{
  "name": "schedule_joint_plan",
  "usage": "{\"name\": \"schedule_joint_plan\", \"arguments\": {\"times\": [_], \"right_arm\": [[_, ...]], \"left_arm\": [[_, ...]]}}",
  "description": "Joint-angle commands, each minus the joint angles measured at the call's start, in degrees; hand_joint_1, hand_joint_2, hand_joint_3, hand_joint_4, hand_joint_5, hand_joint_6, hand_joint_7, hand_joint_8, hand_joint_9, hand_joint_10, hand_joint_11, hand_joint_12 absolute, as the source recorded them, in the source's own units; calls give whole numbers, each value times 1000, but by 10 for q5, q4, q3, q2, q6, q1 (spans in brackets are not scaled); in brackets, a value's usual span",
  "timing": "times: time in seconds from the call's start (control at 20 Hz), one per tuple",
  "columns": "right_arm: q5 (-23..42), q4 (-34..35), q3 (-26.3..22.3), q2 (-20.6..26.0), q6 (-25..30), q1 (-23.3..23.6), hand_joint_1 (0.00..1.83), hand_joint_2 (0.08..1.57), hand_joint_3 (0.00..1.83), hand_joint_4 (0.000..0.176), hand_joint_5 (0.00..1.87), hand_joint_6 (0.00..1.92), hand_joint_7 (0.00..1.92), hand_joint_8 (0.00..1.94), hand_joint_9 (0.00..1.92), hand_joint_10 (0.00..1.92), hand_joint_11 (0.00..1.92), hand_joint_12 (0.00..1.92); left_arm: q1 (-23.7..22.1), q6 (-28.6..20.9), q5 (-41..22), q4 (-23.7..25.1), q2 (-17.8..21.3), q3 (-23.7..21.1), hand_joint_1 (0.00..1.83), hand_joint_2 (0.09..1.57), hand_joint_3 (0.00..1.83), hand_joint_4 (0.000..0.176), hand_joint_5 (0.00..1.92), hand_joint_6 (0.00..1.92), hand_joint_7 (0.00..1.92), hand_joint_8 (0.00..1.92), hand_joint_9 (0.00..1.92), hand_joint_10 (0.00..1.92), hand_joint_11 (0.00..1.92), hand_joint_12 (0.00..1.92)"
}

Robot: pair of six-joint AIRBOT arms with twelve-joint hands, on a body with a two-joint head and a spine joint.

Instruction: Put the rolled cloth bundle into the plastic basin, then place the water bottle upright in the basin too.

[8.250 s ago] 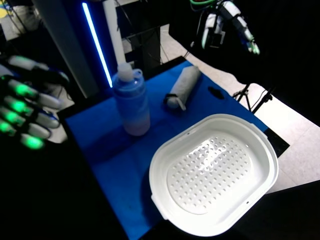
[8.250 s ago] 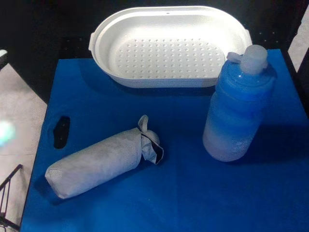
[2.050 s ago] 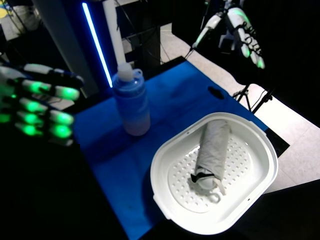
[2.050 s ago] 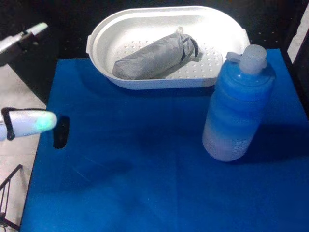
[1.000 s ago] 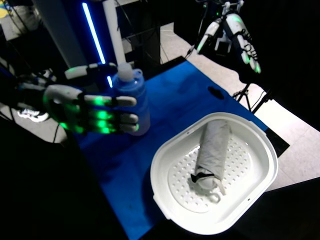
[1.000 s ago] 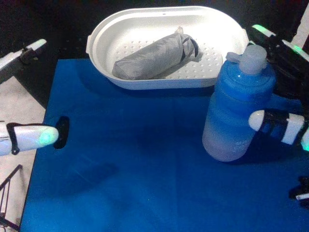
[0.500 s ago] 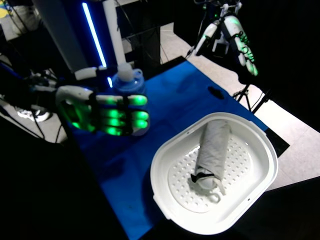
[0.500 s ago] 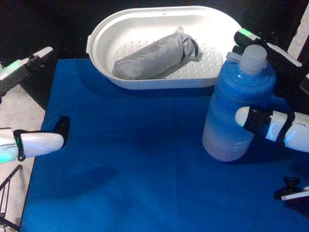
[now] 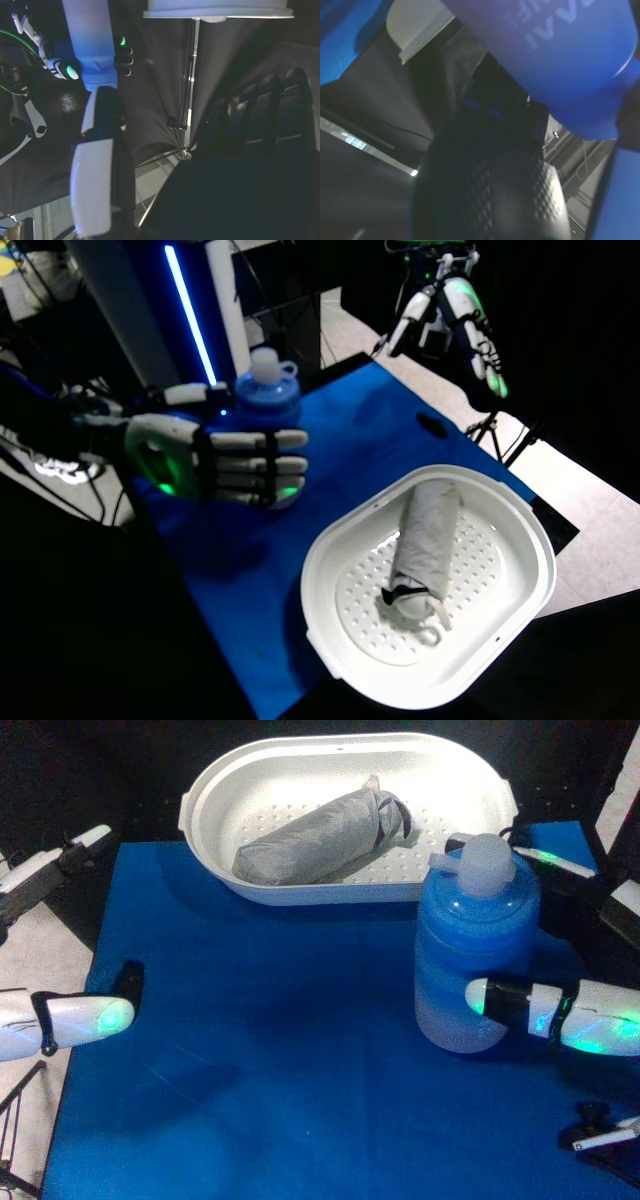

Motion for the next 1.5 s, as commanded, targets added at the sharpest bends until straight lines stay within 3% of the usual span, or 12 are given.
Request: {"name": "schedule_joint_plan", "arguments": {"times": [0.0, 0.35, 0.4, 0.45, 0.5, 0.55, 0.6, 0.75, 0.8, 0.85, 1.05, 1.45], "right_arm": [[62, -10, 2, -3, 9, 7, 1198, 1106, 5, 13, 474, 3, 389, 5, 348, 8, 175, 738], [61, -10, 5, 6, 9, 7, 1184, 1136, 0, 0, 753, 19, 680, 6, 715, 23, 503, 661], [61, -9, 5, 9, 9, 7, 1139, 1174, 16, 0, 803, 974, 728, 7, 778, 19, 591, 666], [61, -8, 6, 12, 9, 7, 1108, 1218, 15, 0, 750, 1265, 761, 15, 813, 25, 635, 679], [61, -8, 6, 13, 9, 7, 1146, 1237, 4, 0, 758, 1390, 733, 1023, 866, 36, 701, 688], [61, -7, 6, 16, 9, 7, 1307, 1239, 0, 0, 669, 1508, 680, 1342, 781, 1289, 812, 822], [61, -6, 7, 17, 9, 7, 1313, 1236, 0, 0, 642, 1506, 695, 1341, 804, 1331, 830, 955], [61, -5, 8, 18, 9, 7, 1127, 1271, 0, 27, 672, 1487, 718, 1361, 791, 502, 823, 857], [61, -5, 8, 19, 9, 7, 1105, 1147, 0, 0, 522, 327, 572, 358, 703, 217, 647, 744], [61, -4, 8, 21, 9, 7, 953, 1082, 2, 15, 399, 20, 484, 29, 503, 24, 312, 671], [61, -6, 7, 28, 9, 7, 743, 903, 0, 171, 0, 0, 70, 7, 6, 0, 0, 182], [61, -21, 3, 18, 9, 35, 740, 904, 1, 176, 0, 0, 3, 3, 0, 0, 0, 409]], "left_arm": [[-4, -7, -72, -3, -3, 1, 662, 933, 0, 151, 4, 1, 0, 0, 0, 0, 0, 0], [2, -13, -74, -5, -6, 0, 652, 929, 0, 136, 0, 0, 0, 0, 0, 0, 0, 0], [3, -13, -74, -5, -7, 0, 654, 921, 0, 138, 0, 0, 0, 0, 0, 0, 0, 0], [4, -14, -74, -6, -8, 0, 680, 921, 0, 141, 2, 1, 0, 0, 0, 0, 0, 0], [5, -15, -74, -6, -9, 0, 671, 915, 0, 144, 3, 1, 0, 0, 0, 0, 0, 0], [8, -17, -75, -8, -9, 0, 659, 917, 0, 132, 1, 0, 0, 0, 0, 0, 0, 0], [10, -18, -77, -9, -10, -1, 646, 915, 0, 136, 0, 0, 0, 0, 0, 0, 0, 0], [16, -19, -82, -12, -10, -3, 619, 917, 0, 130, 0, 0, 0, 0, 0, 0, 0, 0], [17, -19, -82, -13, -10, -3, 602, 913, 0, 134, 0, 0, 0, 0, 0, 0, 0, 0], [17, -20, -83, -13, -10, -4, 607, 911, 0, 133, 0, 0, 0, 0, 0, 0, 0, 0], [23, -20, -86, -18, -12, -5, 605, 915, 0, 141, 0, 0, 0, 0, 0, 0, 0, 0], [25, -20, -86, -21, -14, -5, 579, 912, 0, 155, 0, 0, 0, 0, 0, 0, 0, 0]]}}
